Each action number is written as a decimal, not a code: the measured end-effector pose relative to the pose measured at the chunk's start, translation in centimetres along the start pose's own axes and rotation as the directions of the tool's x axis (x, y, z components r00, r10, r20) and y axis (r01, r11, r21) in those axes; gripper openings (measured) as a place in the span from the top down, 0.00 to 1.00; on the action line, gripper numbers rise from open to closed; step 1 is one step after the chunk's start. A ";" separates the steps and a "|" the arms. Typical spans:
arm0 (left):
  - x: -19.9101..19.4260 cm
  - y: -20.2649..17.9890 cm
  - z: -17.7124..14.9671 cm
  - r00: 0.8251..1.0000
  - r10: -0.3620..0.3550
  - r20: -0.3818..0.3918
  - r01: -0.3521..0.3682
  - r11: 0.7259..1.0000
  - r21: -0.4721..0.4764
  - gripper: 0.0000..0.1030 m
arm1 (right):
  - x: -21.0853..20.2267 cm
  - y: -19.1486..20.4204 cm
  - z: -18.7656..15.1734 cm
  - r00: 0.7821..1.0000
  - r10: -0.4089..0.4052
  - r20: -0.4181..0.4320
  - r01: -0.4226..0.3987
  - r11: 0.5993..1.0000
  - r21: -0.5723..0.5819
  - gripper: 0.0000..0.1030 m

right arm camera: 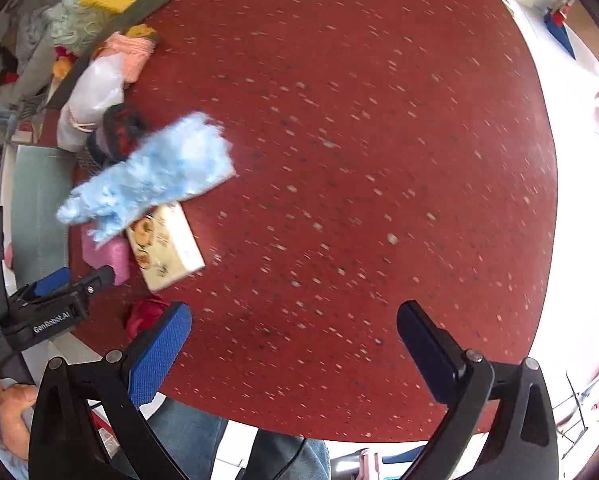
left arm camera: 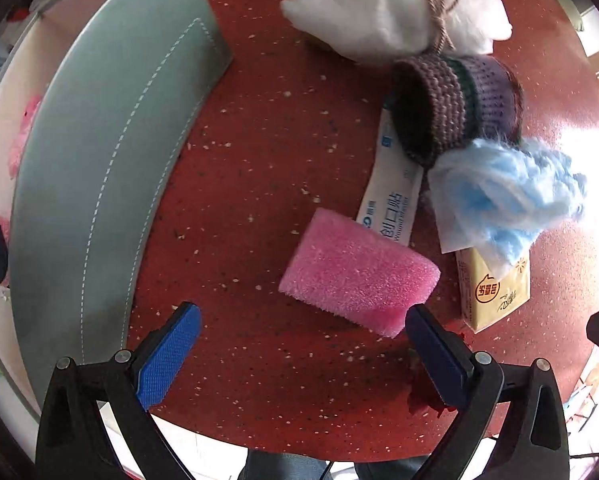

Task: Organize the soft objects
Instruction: 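Move both grippers back toward the remaining items on the table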

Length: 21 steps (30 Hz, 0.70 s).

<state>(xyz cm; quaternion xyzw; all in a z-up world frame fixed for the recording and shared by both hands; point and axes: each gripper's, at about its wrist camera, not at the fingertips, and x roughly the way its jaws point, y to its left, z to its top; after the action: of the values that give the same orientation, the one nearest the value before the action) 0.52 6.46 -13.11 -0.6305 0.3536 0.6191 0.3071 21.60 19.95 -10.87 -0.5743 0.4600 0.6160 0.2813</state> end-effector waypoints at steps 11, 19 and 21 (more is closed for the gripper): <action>0.0 3.5 -3.0 0.997 -0.051 -0.050 0.042 0.984 -0.172 0.01 | 2.2 15.4 3.5 0.969 -0.157 0.188 0.243 0.727 -0.642 0.00; -0.7 5.3 -3.3 0.993 -0.111 -0.028 0.100 0.963 -0.251 0.01 | 3.3 9.7 7.9 0.959 -0.252 0.131 0.283 0.874 -0.394 0.00; -0.9 4.9 -2.7 0.991 -0.131 -0.015 0.122 0.952 -0.280 0.01 | 2.7 6.3 9.3 0.938 -0.328 0.115 0.347 0.898 -0.270 0.00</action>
<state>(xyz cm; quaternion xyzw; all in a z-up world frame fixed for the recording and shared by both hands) -1.97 1.55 -11.87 -0.6992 0.2269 0.6310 0.2482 11.45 25.09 -12.76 -0.6592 0.2499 0.6365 0.3128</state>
